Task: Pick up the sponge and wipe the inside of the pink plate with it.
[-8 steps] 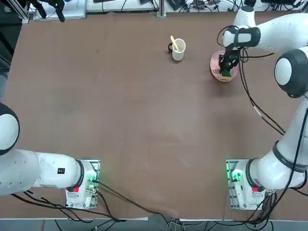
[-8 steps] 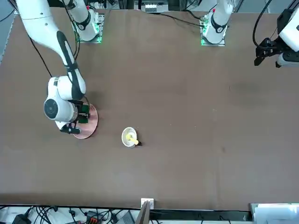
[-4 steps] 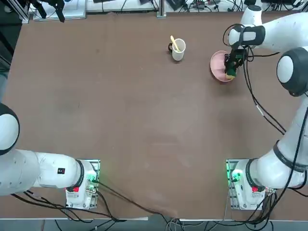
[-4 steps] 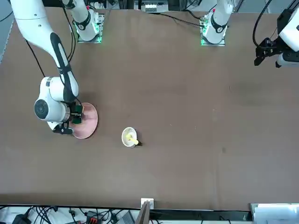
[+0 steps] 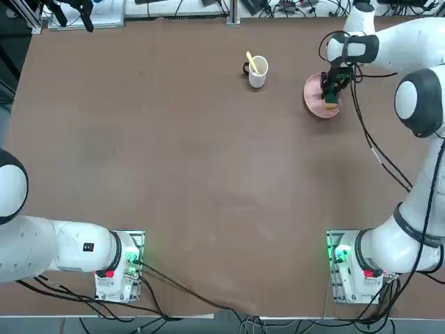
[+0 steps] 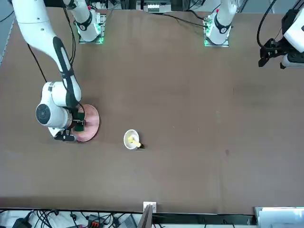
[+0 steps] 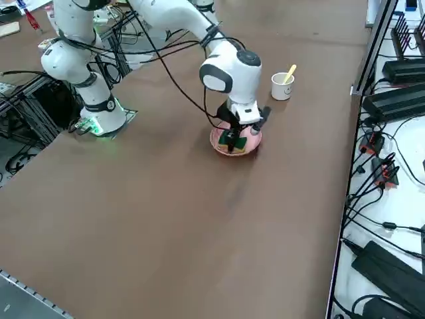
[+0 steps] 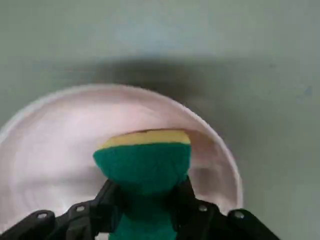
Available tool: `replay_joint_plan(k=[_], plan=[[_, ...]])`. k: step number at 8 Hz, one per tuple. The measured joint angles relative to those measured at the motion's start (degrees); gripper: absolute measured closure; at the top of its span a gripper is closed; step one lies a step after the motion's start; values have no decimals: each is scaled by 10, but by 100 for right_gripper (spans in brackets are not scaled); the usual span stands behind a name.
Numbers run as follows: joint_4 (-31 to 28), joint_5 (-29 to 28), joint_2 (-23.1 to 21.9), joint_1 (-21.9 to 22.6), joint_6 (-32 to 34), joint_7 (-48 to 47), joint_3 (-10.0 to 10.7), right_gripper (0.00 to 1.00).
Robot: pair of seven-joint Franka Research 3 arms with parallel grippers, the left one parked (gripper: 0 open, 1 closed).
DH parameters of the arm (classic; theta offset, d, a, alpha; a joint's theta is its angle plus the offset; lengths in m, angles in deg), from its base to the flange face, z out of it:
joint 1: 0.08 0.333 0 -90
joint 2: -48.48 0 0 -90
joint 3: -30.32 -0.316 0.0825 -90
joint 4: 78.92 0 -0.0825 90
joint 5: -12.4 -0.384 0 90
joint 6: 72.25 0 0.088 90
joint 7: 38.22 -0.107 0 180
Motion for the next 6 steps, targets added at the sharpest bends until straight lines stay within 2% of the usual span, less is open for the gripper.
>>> replay_joint_plan(k=[3,6], plan=[[31,-40,18,20,0,-7,0,49],[33,-46,19,42,4,-45,-1,49]])
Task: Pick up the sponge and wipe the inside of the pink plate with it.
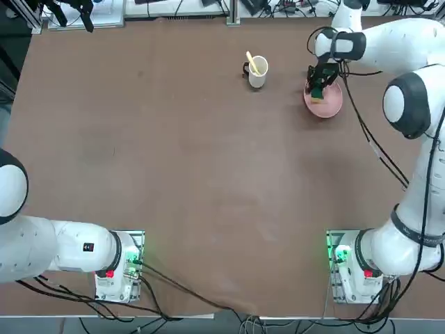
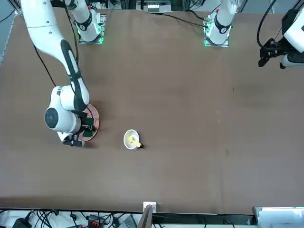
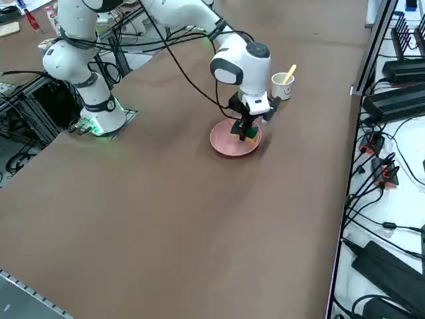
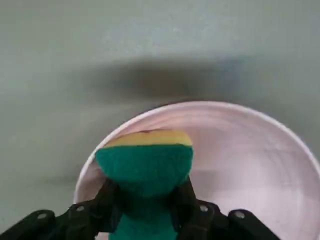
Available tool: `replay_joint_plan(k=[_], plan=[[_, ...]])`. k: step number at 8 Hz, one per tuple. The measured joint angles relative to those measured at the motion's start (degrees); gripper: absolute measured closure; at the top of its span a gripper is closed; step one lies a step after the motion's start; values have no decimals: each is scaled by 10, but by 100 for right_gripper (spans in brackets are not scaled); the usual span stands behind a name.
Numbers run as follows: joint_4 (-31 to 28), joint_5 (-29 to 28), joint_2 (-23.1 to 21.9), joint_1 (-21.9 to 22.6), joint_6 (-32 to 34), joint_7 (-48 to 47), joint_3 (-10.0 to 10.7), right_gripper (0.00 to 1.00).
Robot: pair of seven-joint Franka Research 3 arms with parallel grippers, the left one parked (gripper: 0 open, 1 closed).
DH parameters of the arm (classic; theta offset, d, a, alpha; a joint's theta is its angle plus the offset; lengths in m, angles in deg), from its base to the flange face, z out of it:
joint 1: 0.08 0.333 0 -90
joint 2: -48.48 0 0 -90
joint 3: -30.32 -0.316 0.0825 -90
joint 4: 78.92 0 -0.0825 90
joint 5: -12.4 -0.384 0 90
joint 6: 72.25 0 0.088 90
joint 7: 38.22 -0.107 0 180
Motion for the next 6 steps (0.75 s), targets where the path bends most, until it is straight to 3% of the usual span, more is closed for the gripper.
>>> replay_joint_plan(k=[6], plan=[[-2,0,-2,6,102,-11,9,50]])
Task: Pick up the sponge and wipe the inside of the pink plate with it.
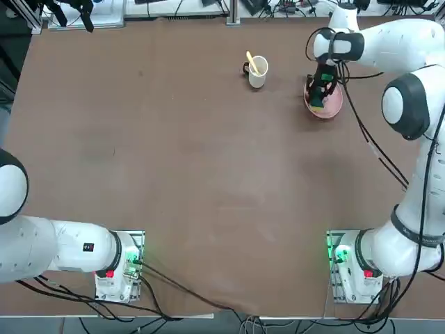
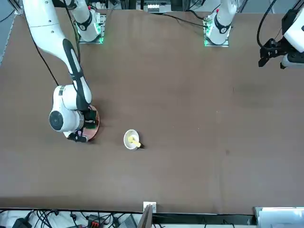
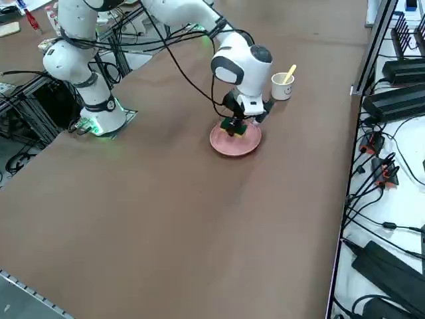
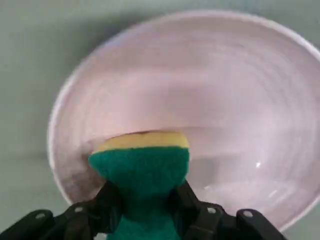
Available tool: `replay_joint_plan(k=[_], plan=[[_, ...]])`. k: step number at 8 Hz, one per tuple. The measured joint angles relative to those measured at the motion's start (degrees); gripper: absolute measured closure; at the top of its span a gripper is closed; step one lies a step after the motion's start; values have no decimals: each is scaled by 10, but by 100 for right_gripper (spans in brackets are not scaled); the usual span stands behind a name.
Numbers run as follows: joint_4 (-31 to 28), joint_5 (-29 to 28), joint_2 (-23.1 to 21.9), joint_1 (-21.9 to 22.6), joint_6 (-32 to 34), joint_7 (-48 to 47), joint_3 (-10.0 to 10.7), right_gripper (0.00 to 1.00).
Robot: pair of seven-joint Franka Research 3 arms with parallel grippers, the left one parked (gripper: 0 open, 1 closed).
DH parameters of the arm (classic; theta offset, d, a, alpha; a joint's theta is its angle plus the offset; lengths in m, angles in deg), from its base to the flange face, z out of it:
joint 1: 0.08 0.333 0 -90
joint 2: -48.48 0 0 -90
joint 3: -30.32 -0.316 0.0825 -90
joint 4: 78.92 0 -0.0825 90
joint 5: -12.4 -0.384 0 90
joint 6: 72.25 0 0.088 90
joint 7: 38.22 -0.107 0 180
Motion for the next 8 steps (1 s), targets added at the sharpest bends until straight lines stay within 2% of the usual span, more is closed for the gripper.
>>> replay_joint_plan(k=[8], plan=[[-7,72,1,-3,14,7,29,50]])
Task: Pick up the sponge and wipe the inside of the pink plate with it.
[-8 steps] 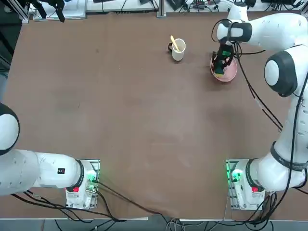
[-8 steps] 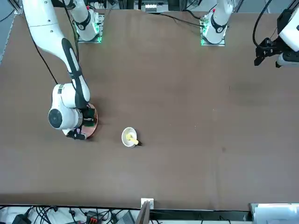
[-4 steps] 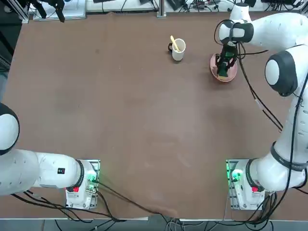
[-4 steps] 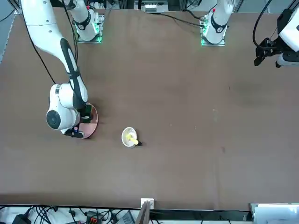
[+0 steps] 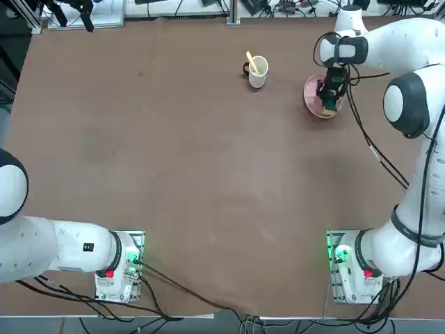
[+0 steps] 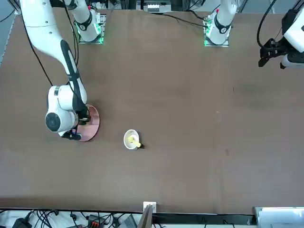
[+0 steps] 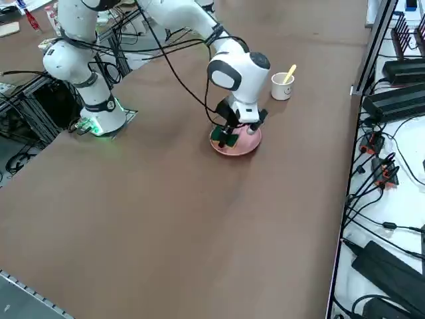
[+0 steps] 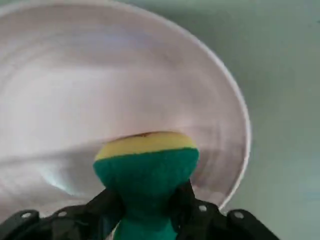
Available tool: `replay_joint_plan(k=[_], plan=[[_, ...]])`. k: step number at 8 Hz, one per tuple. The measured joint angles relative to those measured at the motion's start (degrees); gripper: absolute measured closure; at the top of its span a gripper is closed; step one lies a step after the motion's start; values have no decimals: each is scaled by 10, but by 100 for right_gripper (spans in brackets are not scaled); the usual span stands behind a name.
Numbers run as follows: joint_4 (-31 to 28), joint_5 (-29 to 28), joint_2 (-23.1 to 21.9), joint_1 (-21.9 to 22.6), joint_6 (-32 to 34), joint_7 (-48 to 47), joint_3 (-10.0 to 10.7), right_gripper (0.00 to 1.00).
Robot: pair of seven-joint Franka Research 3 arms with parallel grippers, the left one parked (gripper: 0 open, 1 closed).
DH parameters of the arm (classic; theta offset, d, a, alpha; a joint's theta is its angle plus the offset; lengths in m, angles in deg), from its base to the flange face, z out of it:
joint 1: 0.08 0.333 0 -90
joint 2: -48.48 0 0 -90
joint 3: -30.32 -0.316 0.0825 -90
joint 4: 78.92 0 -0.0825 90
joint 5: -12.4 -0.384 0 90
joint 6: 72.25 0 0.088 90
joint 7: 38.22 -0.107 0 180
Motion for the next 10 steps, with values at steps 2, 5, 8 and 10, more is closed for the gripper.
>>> replay_joint_plan(k=[2,5,8,10], plan=[[2,11,0,-1,-15,0,2,50],[20,13,5,-4,-30,0,2,49],[38,-3,13,-2,-32,-1,-1,49],[48,-40,15,1,-35,-1,-3,49]])
